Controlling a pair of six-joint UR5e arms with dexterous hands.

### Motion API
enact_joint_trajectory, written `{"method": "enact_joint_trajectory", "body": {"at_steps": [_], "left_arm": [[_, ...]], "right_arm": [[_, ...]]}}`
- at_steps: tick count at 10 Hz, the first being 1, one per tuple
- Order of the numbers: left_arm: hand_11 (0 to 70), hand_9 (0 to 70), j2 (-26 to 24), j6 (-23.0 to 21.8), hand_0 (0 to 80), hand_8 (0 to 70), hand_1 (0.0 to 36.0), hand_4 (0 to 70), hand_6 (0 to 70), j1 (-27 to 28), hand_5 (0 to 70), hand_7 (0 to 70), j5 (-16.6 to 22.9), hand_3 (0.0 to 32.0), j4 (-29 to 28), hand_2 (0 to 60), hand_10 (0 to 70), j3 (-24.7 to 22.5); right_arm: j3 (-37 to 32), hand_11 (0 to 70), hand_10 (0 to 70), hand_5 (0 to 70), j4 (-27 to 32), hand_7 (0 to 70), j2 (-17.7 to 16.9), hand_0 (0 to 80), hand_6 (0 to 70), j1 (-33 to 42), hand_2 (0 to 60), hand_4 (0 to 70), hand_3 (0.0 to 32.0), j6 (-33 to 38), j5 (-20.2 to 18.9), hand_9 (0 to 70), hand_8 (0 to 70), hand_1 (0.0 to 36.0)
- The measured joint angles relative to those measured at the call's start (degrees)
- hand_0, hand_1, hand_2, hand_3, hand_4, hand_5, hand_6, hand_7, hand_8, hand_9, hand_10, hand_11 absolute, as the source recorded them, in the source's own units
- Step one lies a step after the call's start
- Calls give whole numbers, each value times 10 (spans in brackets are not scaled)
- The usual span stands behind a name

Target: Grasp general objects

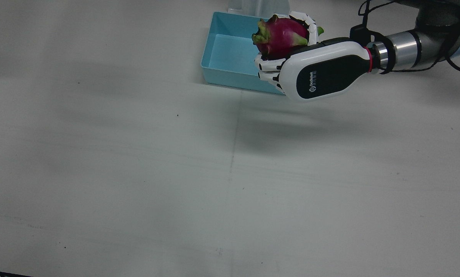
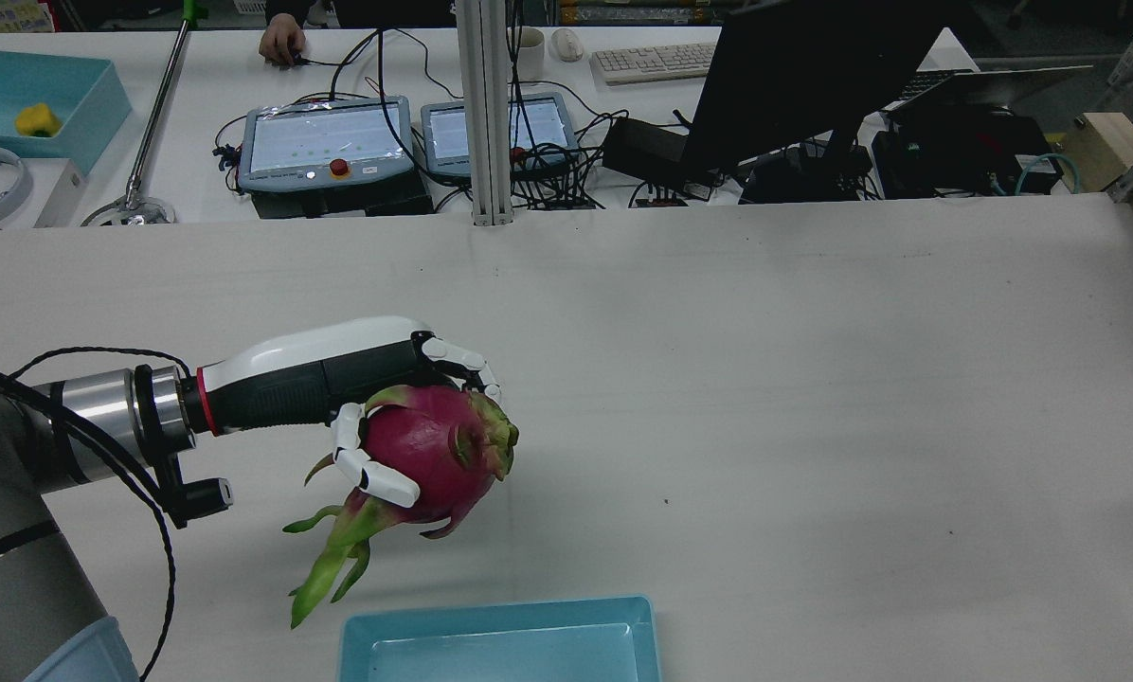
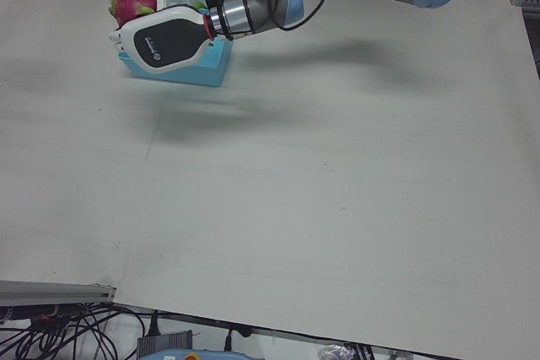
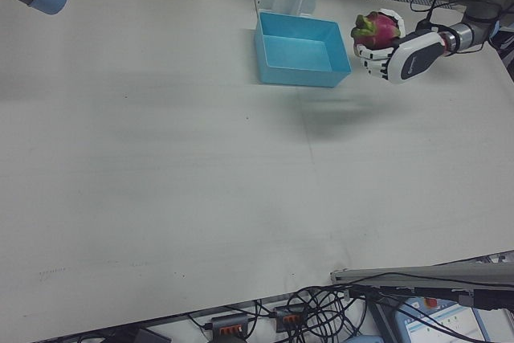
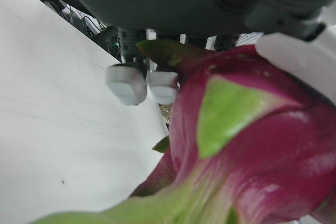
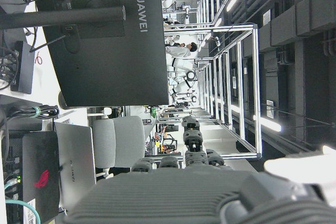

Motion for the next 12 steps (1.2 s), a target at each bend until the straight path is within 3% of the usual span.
{"method": "enact_joint_trajectory", "body": {"at_steps": [5, 6, 7, 8, 9, 10, 11, 12], "left_arm": [[700, 700, -42, 15, 508, 700, 75, 700, 700, 99, 700, 700, -54, 0, 25, 582, 700, 16], [700, 700, -43, 19, 529, 700, 85, 700, 700, 108, 700, 700, -58, 0, 26, 502, 700, 17], [700, 700, -43, 24, 580, 700, 138, 700, 700, 114, 700, 700, -59, 0, 26, 433, 700, 17], [700, 700, -41, 28, 578, 700, 139, 690, 700, 117, 585, 700, -58, 0, 24, 311, 700, 16], [700, 642, -36, 30, 563, 476, 158, 487, 587, 121, 339, 700, -53, 0, 17, 193, 650, 15], [325, 278, -26, 31, 550, 179, 187, 365, 276, 126, 142, 428, -44, 0, 7, 137, 215, 14], [67, 63, -9, 31, 548, 23, 200, 337, 133, 130, 103, 287, -36, 0, -4, 106, 35, 6], [0, 27, 16, 33, 542, 3, 206, 279, 65, 133, 58, 208, -30, 0, -13, 83, 0, -9]], "right_arm": [[0, 0, 0, 0, 0, 0, 0, 0, 0, 0, 0, 0, 0, 0, 0, 0, 0, 0], [0, 0, 0, 0, 0, 0, 0, 0, 0, 0, 0, 0, 0, 0, 0, 0, 0, 0], [0, 0, 0, 0, 0, 0, 0, 0, 0, 0, 0, 0, 0, 0, 0, 0, 0, 0], [0, 0, 0, 0, 0, 0, 0, 0, 0, 0, 0, 0, 0, 0, 0, 0, 0, 0], [0, 0, 0, 0, 0, 0, 0, 0, 0, 0, 0, 0, 0, 0, 0, 0, 0, 0], [0, 0, 0, 0, 0, 0, 0, 0, 0, 0, 0, 0, 0, 0, 0, 0, 0, 0], [0, 0, 0, 0, 0, 0, 0, 0, 0, 0, 0, 0, 0, 0, 0, 0, 0, 0], [0, 0, 0, 0, 0, 0, 0, 0, 0, 0, 0, 0, 0, 0, 0, 0, 0, 0]]}}
